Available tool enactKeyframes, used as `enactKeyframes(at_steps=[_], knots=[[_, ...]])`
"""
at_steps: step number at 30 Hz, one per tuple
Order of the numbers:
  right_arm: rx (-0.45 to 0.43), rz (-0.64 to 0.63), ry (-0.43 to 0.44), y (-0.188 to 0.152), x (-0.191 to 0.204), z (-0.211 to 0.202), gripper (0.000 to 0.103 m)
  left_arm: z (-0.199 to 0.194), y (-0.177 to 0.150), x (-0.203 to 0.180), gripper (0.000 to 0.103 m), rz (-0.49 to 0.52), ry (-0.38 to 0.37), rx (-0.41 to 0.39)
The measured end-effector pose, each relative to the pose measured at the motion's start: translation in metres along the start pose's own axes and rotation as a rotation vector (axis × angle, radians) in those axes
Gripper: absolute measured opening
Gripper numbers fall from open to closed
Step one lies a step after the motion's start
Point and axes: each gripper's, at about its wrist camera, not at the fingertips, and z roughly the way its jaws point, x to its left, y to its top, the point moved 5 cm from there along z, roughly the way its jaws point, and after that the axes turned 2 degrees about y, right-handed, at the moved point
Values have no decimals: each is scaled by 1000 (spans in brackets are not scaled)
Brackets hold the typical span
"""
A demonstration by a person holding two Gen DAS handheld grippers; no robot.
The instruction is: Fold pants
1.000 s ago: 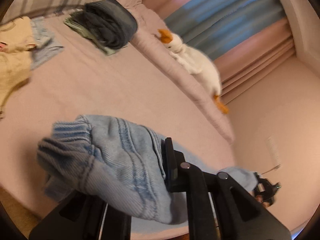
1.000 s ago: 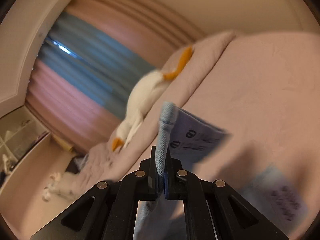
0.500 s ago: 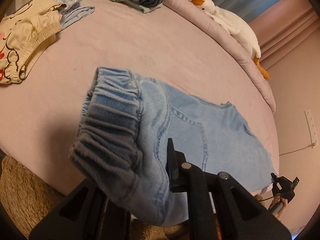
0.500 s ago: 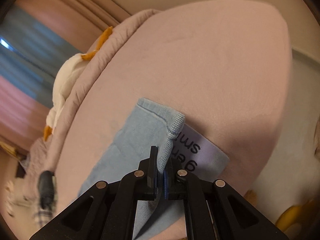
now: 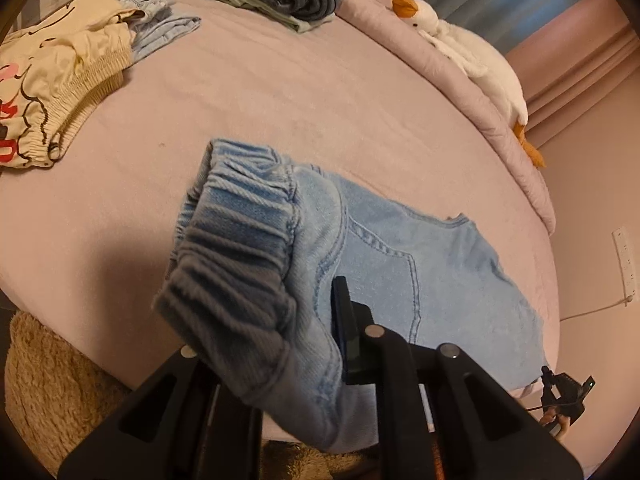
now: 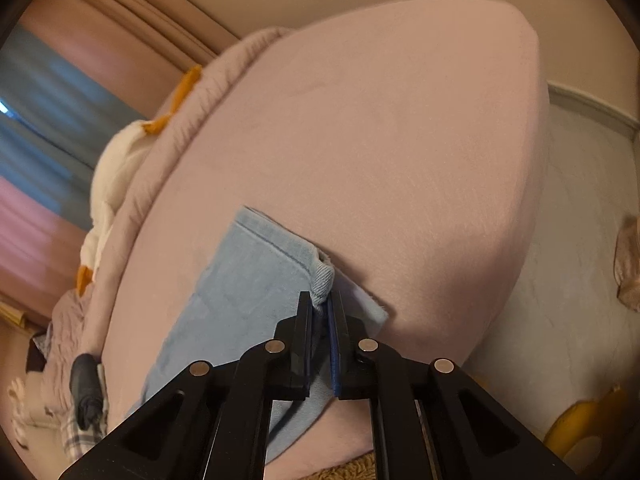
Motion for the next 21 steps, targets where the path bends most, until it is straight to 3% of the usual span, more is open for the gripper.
enactKeyframes(at_steps=[3, 7, 11, 14, 15, 18, 21], knots=[[-3, -29, -23, 2, 8, 1, 8, -2, 1, 1, 14, 4, 7, 0], [41, -11, -52, -5, -4, 12, 8, 12, -1, -1, 16, 41, 75, 19], [64, 12, -35, -8, -13, 12, 7, 15, -2, -1, 17, 57, 96, 20], [55, 1, -94, -8, -14, 3, 7, 15, -1, 1, 18, 54, 98, 23], [52, -8, -117, -8, -13, 1, 9, 16, -2, 2, 18, 57, 104, 23], [39, -5, -152, -7, -18, -3, 31, 17, -2, 2, 19, 60, 120, 21], [50, 14, -169, -9, -25, -1, 35, 18, -2, 1, 20, 59, 132, 18]])
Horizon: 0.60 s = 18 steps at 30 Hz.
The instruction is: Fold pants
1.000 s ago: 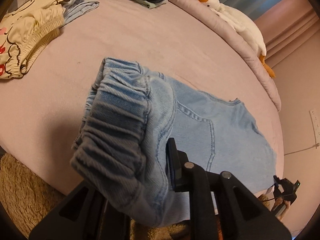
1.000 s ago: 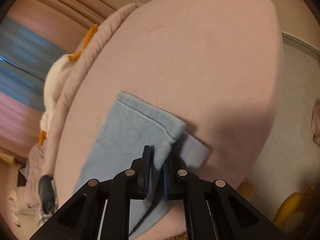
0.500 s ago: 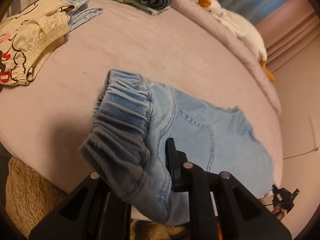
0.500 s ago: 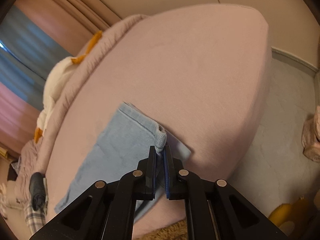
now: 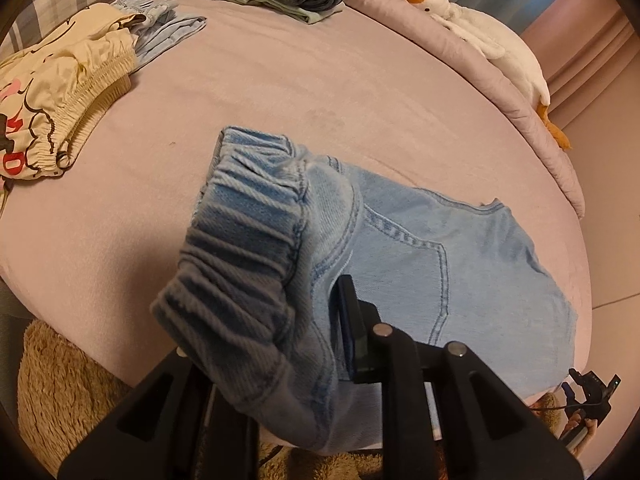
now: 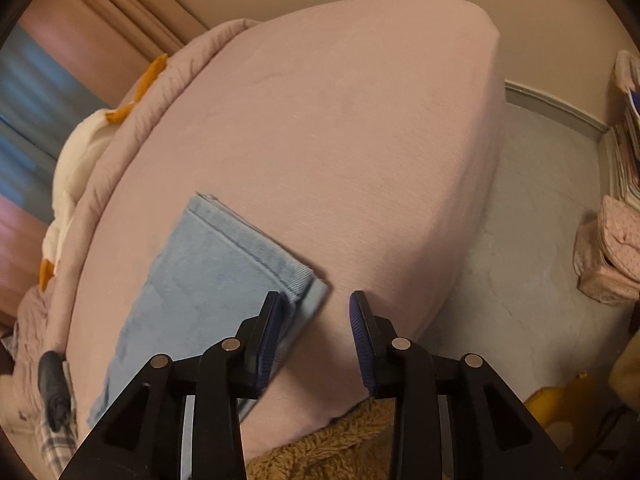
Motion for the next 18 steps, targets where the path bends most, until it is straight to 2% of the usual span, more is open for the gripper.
enactKeyframes(at_steps=[4, 9, 11, 13, 15, 18], knots=[[1, 12, 33, -1, -2, 1, 35, 1, 0, 1, 20, 0, 3, -2], [24, 23, 160, -3, 6, 10, 35, 1, 0, 1, 20, -1, 2, -5], [16, 23, 163, -2, 6, 14, 35, 0, 0, 1, 20, -7, -3, -6], [-7, 33, 152, 1, 6, 13, 18, -1, 0, 2, 17, -9, -14, -8], [-31, 34, 152, 3, 10, 8, 14, -4, -1, 1, 14, -9, -21, -14], [-178, 10, 227, 11, 28, -27, 12, -21, -2, -1, 13, -26, -80, -17]])
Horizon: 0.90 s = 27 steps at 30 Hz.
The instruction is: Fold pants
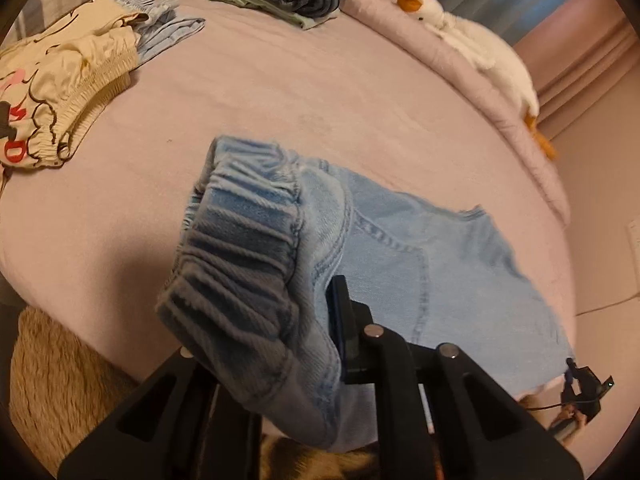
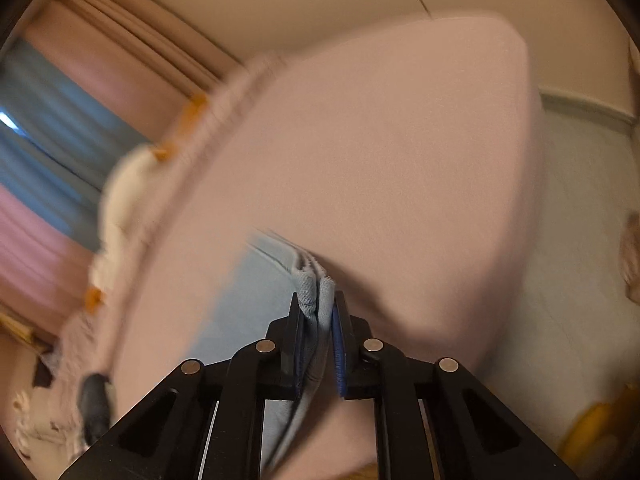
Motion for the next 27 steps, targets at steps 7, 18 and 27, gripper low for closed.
enactKeyframes(at_steps=[7, 18, 27], knots=[[25, -93, -208, -4, 5, 21, 12, 13, -12, 3, 16, 47, 59, 27], [104, -51, -253, -8, -17, 33, 11, 17, -10, 0, 18, 87, 99, 11], [108, -57, -269, -10, -10, 36, 11, 16, -12, 0, 19, 80, 98, 5]])
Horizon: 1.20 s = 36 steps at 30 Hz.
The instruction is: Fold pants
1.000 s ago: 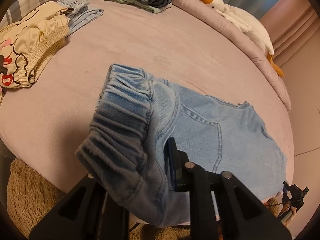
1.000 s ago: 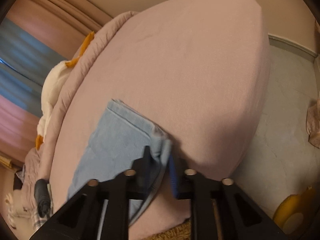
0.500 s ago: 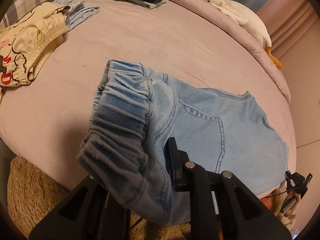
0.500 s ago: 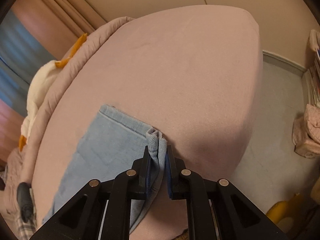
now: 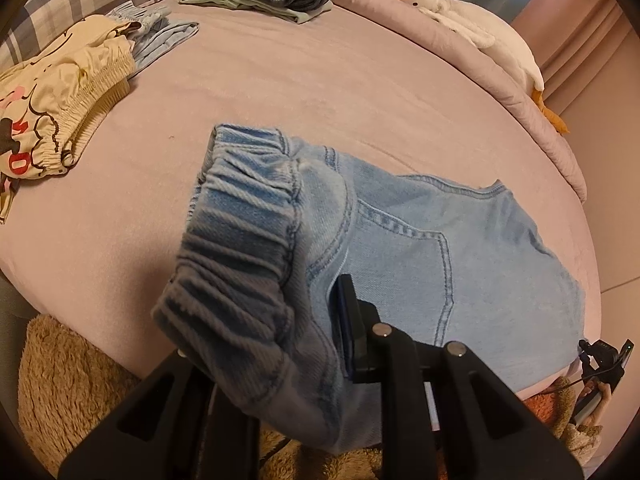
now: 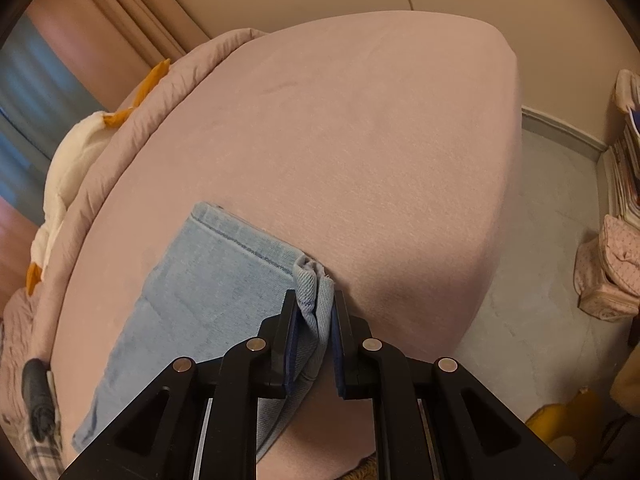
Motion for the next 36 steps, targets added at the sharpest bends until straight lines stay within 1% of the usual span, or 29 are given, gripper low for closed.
enactKeyframes(at_steps=[3, 8, 11, 14, 16, 19, 21, 23, 25, 26, 28, 30, 35, 36], knots=[[1, 2, -6, 0, 1, 0, 11, 2, -1, 0, 20, -5, 1, 3], [5, -4, -16, 0, 3, 1, 11, 3, -3, -5, 21, 0, 31, -13], [7, -16, -33, 1, 6, 1, 12, 1, -3, -5, 23, -17, 35, -13], [-8, -33, -45, 1, 10, -4, 12, 1, -3, -8, 25, -11, 51, -9], [-16, -36, -42, -1, 11, -7, 21, 0, -3, -11, 27, -3, 62, -8], [-28, -50, -55, -2, 11, -14, 31, 1, -4, -14, 33, 0, 70, -10], [-30, -56, -54, -2, 11, -20, 35, 0, -5, -15, 36, 8, 80, -12], [-43, -60, -38, -2, 12, -28, 40, -1, -5, -18, 38, 23, 94, -12], [-63, -66, -17, -1, 15, -36, 51, -2, -5, -19, 40, 28, 103, -13], [-73, -69, -6, 0, 17, -38, 53, -2, -5, -19, 41, 30, 104, -13], [-73, -80, 1, 0, 20, -37, 54, -3, -5, -18, 41, 29, 105, -11], [-51, -86, -4, -2, 22, -31, 54, -3, -5, -17, 41, 26, 103, -9], [43, -92, 36, -12, 25, -5, 54, -5, -7, -17, 41, 25, 99, -4], [56, -90, 34, -13, 25, -1, 49, -6, -8, -18, 42, 25, 102, -5]])
